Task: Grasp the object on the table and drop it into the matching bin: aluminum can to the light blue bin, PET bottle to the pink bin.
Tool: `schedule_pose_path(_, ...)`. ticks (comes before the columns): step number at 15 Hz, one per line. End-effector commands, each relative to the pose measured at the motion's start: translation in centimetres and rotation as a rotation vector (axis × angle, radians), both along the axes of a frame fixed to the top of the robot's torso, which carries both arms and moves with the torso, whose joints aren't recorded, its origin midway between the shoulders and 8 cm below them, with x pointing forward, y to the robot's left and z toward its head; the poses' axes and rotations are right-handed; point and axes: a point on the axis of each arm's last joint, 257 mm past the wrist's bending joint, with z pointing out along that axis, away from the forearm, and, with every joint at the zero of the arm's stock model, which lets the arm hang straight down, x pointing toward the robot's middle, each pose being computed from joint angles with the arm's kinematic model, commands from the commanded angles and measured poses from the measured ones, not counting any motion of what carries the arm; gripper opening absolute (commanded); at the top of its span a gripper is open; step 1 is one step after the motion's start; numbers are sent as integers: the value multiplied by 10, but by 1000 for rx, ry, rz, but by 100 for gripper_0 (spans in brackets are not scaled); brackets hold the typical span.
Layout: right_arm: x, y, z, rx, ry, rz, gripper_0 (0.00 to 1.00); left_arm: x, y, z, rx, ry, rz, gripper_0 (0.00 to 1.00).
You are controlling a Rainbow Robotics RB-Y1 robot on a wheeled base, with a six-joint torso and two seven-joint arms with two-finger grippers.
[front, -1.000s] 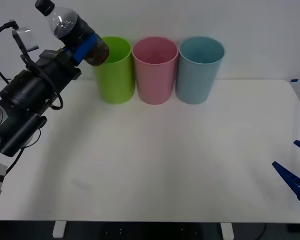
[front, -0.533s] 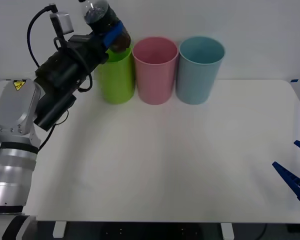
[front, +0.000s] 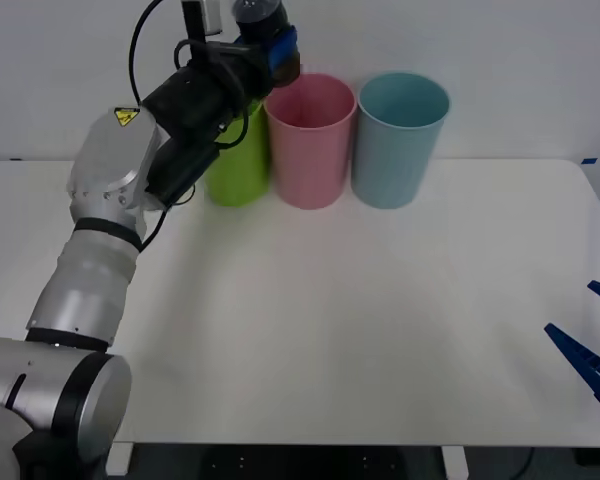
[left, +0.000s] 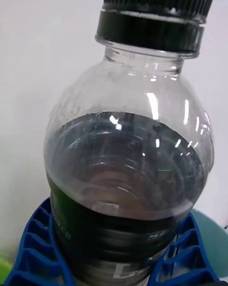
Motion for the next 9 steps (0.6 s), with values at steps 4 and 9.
schedule_pose_path(4, 0, 0, 0, 0, 0, 0, 100, 22, -31, 9, 74, -9, 87, 0)
schedule_pose_path(9, 0, 0, 0, 0, 0, 0, 100, 22, -39, 7, 96, -20, 111, 0)
